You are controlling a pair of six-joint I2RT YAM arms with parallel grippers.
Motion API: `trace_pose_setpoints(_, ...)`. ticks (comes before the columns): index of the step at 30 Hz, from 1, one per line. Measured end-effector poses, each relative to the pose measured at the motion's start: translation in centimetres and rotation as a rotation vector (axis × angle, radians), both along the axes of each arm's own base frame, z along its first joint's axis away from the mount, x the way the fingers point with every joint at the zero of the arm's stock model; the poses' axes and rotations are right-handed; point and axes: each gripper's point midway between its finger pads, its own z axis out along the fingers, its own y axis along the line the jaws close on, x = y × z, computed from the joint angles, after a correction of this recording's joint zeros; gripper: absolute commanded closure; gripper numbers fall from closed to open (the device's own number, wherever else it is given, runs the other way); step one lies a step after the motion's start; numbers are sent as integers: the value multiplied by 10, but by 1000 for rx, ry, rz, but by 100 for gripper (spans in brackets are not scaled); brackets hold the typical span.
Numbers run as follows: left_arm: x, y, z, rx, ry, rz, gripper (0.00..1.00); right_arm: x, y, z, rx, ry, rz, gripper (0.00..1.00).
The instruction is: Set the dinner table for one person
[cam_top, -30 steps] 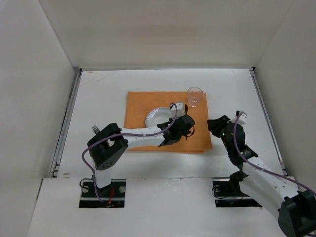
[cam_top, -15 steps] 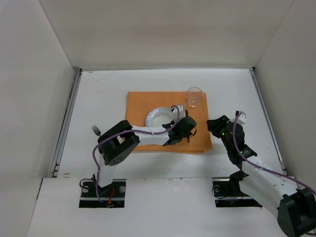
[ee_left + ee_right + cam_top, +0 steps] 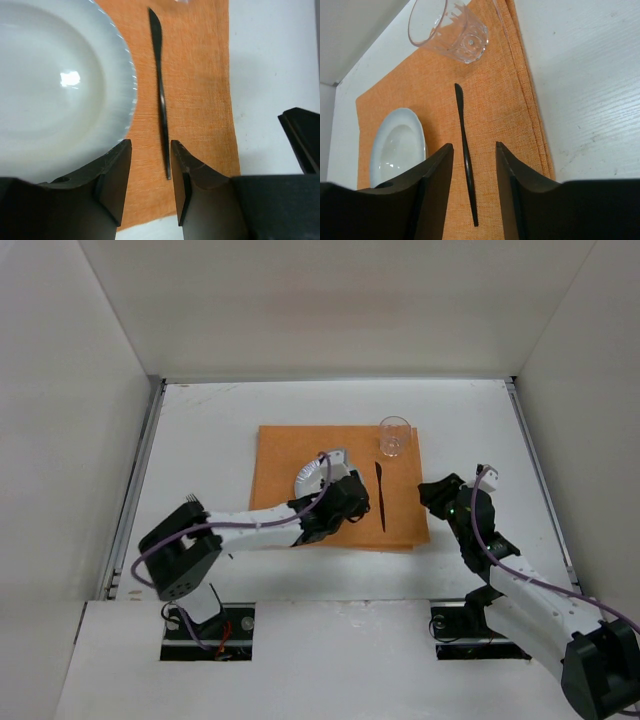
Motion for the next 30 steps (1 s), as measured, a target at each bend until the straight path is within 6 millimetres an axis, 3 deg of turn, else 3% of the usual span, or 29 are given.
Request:
trace_pose_setpoints(4,6,67,39,-5,-90,99,65,-1,4,-1,-2,1,14,74)
trace_pose_setpoints(8,13,163,55,17,-136,291,65,-4,13,-3,-5,9,48,81)
trace_pose_setpoints(13,-2,287,27,121,-76,579,62,-7,22,-4,-8,11,79,74)
trace_pose_setpoints(16,-20,334,-1,192,8,697,62,-8,23,-2,-8,4,84,71)
trace_pose_setpoints(18,-34,352,-23,235,80,741,62,-8,23,-1,-9,0,87,71)
trace_pose_setpoints(21,-46,363,-41,275,162,767,63,-8,25,-2,-10,2,91,70)
trace_pose_setpoints(30,-47,370,-68,286,273,821,67,-9,30,-11,-25,29,114,68)
